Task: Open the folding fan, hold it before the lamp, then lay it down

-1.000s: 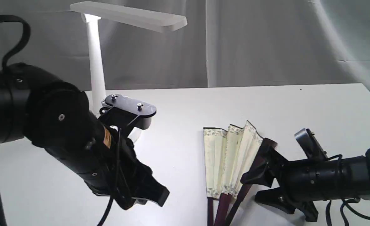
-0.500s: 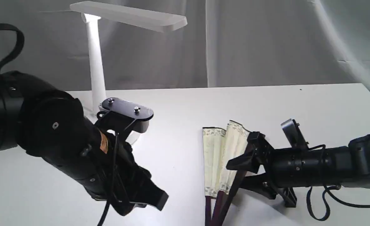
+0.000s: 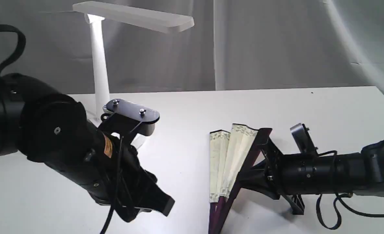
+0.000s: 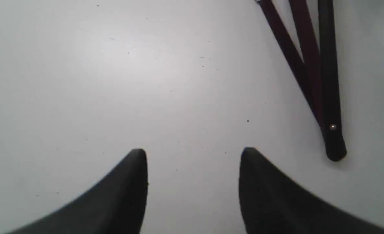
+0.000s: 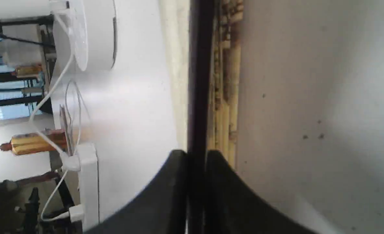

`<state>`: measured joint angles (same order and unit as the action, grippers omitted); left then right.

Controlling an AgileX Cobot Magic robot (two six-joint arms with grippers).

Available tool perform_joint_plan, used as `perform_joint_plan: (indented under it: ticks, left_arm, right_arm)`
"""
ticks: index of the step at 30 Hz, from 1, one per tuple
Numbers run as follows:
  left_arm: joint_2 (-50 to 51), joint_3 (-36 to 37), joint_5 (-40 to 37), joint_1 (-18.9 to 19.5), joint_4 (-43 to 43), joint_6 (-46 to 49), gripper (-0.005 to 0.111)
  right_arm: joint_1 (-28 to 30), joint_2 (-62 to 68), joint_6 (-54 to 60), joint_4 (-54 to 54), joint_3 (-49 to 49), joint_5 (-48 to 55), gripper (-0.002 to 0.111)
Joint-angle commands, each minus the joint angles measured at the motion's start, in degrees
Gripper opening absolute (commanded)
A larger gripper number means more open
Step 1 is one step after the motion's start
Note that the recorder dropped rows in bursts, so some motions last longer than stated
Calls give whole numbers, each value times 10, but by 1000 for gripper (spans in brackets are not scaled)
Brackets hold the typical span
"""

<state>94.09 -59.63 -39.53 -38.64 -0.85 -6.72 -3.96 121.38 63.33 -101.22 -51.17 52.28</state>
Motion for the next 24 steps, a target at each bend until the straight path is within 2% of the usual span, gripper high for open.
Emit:
perform_joint_plan:
  ticks: [1, 9, 15, 24]
  left_arm:
    - [-6, 3, 4, 0, 9, -3, 43]
    - [-6, 3, 17, 0, 30, 11, 43]
    - [-6, 3, 43, 0, 34, 13, 43]
    - [0, 3, 191, 3, 26, -28, 43]
  right_arm:
    - [1, 7, 45, 13, 4, 51, 0]
    - [18, 7, 114, 13, 4, 177, 0]
    - [67, -13, 112, 33, 4, 177, 0]
    - [104, -101, 71, 165, 4, 177, 0]
